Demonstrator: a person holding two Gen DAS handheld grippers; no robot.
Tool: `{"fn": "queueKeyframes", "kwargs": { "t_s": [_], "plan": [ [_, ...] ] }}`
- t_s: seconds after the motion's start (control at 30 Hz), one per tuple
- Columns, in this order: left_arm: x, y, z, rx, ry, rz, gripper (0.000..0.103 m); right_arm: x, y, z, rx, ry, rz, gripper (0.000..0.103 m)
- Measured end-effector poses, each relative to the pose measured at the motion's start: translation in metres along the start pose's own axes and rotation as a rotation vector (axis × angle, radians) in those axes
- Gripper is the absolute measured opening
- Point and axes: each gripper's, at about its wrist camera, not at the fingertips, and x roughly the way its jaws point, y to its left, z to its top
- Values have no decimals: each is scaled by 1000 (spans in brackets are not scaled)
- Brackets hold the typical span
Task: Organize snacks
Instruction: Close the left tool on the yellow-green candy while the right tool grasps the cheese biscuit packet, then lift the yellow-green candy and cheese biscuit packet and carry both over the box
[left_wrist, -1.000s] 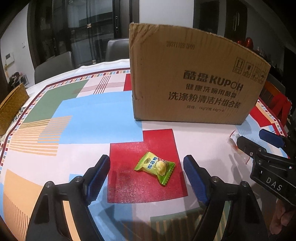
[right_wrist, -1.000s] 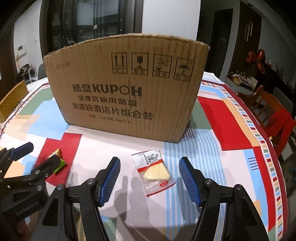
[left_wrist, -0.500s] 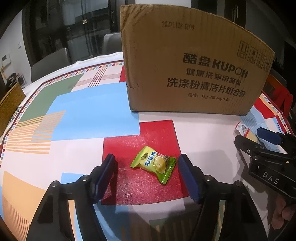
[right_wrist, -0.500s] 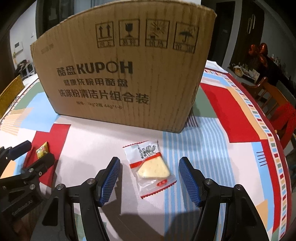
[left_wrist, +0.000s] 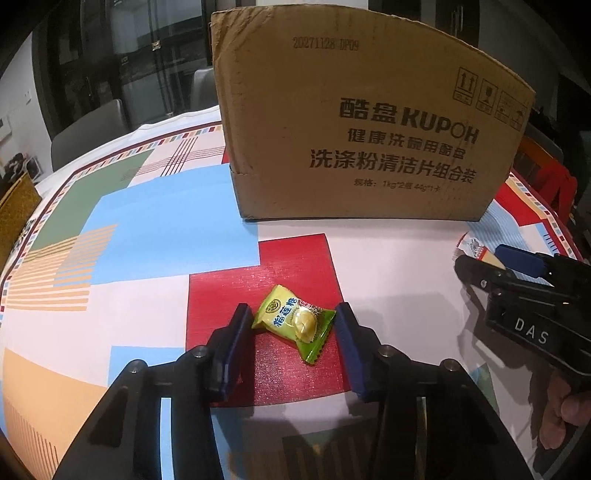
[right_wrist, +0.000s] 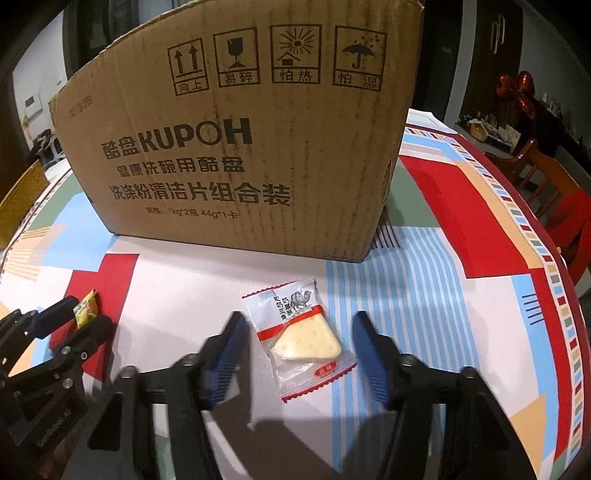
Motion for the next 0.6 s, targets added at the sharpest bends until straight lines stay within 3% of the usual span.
{"fn": "queueKeyframes", "kwargs": {
  "t_s": [0.13,0.2,0.6],
  "plan": [
    [-1,-1,0,0,0,-8,36,-1,1,0,0,0,6,37],
    [-2,-2,0,1,-2,-17,29,-1,0,0,3,-2,7,36],
    [-6,1,1,-7,-7,-17,27,-10,1,1,13,-23,4,34]
  ]
}}
